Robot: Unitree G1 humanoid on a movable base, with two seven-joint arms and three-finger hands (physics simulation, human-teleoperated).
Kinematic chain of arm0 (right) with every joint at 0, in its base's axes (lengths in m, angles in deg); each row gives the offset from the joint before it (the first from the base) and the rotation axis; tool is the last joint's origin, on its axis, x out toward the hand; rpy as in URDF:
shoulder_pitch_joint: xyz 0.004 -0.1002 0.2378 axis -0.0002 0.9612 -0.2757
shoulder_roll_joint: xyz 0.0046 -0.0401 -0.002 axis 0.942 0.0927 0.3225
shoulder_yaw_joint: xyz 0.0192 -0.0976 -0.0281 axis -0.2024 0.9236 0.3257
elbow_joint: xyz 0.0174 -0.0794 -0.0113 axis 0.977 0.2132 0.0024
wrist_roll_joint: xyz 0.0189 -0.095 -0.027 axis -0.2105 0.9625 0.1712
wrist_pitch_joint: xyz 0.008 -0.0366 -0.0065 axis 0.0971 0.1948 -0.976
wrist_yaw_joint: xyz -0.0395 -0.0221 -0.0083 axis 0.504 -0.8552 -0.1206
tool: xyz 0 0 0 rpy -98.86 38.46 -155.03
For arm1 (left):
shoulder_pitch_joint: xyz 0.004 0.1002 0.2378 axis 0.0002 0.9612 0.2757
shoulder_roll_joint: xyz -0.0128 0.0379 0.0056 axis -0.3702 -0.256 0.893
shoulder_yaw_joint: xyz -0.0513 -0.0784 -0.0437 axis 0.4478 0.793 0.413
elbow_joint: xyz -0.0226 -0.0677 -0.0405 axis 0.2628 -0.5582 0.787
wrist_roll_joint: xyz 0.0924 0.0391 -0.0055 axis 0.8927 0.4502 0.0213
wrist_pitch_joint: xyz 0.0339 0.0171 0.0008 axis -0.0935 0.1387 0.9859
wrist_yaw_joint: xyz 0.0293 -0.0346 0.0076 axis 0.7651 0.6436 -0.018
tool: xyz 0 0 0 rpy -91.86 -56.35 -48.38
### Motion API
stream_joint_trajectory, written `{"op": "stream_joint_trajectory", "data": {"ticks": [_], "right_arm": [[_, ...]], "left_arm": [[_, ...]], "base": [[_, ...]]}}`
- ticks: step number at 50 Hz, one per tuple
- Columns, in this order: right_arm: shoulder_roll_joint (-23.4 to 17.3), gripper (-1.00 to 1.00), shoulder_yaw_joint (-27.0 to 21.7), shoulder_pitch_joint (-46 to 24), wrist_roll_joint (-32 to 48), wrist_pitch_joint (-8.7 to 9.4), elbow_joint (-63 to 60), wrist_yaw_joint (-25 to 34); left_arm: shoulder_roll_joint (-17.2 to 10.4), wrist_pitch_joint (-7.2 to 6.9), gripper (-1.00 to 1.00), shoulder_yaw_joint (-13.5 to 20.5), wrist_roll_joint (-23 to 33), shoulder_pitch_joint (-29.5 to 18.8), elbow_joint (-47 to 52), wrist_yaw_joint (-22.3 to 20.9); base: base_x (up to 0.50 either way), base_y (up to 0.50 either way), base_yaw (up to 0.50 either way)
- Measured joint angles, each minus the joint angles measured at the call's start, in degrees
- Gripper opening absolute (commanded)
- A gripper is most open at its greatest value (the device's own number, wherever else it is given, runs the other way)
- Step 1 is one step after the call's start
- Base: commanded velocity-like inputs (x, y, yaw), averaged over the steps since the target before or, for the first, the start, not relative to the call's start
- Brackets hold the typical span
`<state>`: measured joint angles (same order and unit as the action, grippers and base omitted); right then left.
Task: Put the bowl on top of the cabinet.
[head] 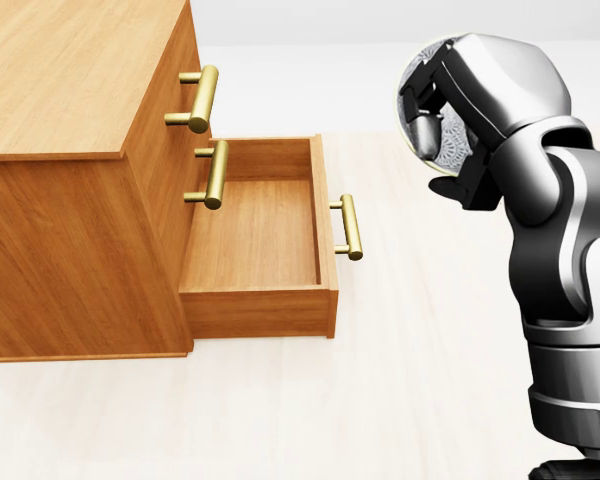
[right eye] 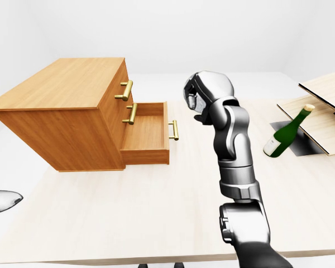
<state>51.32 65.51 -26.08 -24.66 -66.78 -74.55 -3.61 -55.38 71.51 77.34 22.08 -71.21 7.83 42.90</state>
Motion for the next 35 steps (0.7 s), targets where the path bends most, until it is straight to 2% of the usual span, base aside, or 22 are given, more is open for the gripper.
{"op": "stream_joint_trajectory", "data": {"ticks": [35], "right_arm": [[4.6, -1.0, 3.9, -18.2, -3.5, 0.0, 13.2, 1.3]], "left_arm": [[-0.5, 0.0, 1.0, 0.5, -0.9, -0.2, -0.1, 0.5]], "base": [[0.0, 0.0, 0.0]]}}
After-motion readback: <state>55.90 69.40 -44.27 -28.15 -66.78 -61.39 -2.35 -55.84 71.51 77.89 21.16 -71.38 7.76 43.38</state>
